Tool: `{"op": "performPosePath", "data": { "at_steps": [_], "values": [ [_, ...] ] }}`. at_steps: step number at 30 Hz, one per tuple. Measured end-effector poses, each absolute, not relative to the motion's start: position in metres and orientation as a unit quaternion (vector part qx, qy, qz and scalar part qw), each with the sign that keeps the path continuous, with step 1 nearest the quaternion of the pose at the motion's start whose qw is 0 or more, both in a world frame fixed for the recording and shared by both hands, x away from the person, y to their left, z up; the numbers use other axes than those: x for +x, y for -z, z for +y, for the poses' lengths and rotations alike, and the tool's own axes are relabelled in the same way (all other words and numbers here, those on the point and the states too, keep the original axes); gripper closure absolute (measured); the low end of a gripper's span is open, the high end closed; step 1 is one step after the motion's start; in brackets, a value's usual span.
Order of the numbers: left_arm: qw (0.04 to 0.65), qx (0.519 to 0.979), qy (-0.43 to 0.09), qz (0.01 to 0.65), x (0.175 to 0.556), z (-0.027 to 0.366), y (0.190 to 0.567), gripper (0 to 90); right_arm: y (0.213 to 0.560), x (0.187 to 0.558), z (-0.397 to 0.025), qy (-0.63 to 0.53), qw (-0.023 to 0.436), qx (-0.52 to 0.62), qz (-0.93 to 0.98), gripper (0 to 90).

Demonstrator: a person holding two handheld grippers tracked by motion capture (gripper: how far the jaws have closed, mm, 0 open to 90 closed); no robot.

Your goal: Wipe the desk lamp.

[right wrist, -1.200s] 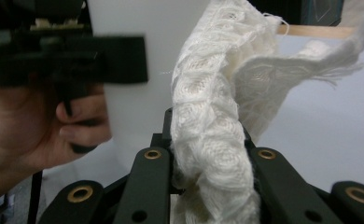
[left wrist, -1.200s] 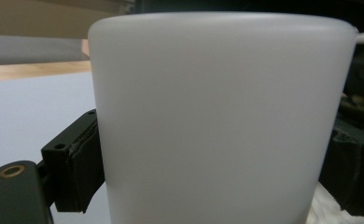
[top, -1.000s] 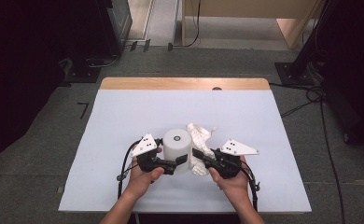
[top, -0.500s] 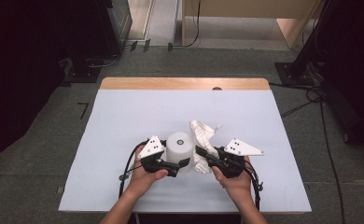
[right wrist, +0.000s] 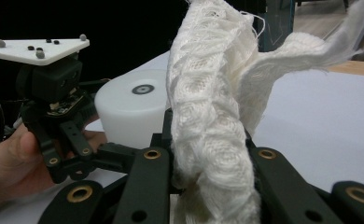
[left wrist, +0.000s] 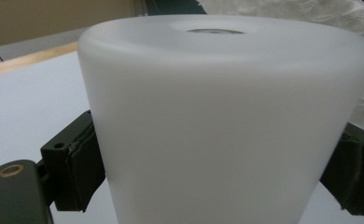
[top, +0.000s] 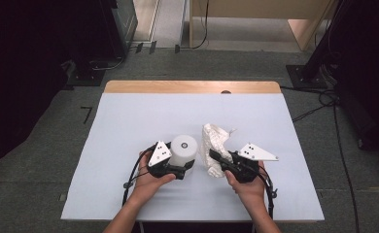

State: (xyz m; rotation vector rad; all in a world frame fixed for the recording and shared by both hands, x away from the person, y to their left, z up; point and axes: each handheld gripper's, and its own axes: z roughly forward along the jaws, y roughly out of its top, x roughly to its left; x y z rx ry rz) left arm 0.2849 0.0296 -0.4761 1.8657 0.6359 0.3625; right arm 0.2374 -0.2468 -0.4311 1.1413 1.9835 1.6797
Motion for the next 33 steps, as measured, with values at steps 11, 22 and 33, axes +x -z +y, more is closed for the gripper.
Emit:
{"op": "performPosePath", "data": {
  "at_steps": [11, 22, 33],
  "values": [
    [0.522, 0.763, -0.179, 0.338, 0.265, 0.028, 0.476, 0.0, 0.436, 0.243, -0.247, -0.577, 0.147, 0.402, 0.695, 75.9],
    [0.499, 0.748, -0.238, 0.367, 0.25, 0.013, 0.473, 8.1, 0.44, 0.246, -0.246, -0.57, 0.142, 0.405, 0.7, 75.8],
    [0.555, 0.761, -0.092, 0.323, 0.273, 0.042, 0.454, 8.4, 0.425, 0.238, -0.236, -0.584, 0.141, 0.362, 0.713, 75.8]
  ]
}}
